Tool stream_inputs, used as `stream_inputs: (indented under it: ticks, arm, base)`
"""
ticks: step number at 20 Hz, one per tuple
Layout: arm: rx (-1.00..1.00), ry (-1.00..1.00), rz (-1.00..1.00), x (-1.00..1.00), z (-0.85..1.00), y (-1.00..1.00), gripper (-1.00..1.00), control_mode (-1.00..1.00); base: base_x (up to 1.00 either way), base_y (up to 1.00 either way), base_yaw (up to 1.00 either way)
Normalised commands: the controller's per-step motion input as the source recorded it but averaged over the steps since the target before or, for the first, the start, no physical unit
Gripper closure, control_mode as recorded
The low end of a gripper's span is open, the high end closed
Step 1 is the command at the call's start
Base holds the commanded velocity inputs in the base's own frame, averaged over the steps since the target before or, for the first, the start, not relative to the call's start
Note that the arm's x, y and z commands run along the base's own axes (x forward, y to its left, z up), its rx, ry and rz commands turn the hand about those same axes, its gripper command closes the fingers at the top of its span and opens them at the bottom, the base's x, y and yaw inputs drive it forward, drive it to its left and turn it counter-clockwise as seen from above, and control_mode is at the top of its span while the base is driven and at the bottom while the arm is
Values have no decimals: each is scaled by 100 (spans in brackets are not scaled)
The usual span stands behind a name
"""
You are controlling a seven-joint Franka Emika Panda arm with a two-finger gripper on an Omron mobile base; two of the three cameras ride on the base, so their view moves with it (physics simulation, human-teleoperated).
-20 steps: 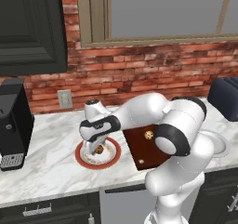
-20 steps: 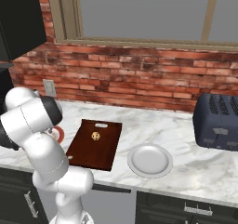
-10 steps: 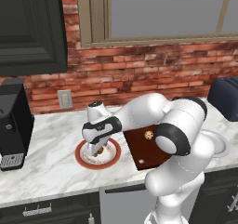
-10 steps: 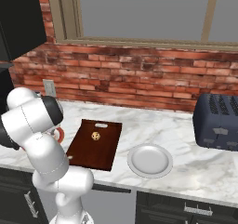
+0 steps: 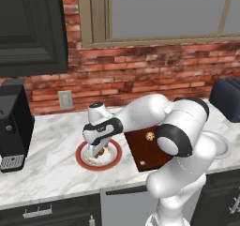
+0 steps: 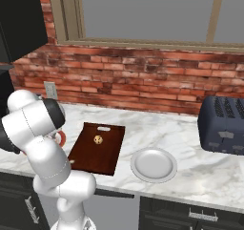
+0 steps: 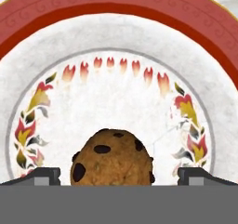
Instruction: Move the dessert items from the plates to the tray.
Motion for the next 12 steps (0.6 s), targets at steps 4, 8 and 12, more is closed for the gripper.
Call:
stream_inputs:
  ticks: [4,8,12]
  arm:
    - [0,0,0,0,0,0,100,-100]
    - [0,0,0,0,0,0,100,-100]
    - [0,0,0,-3,-1,1,100,-100]
  base:
    - [0,0,0]
    - [0,0,0]
    - [0,0,0]
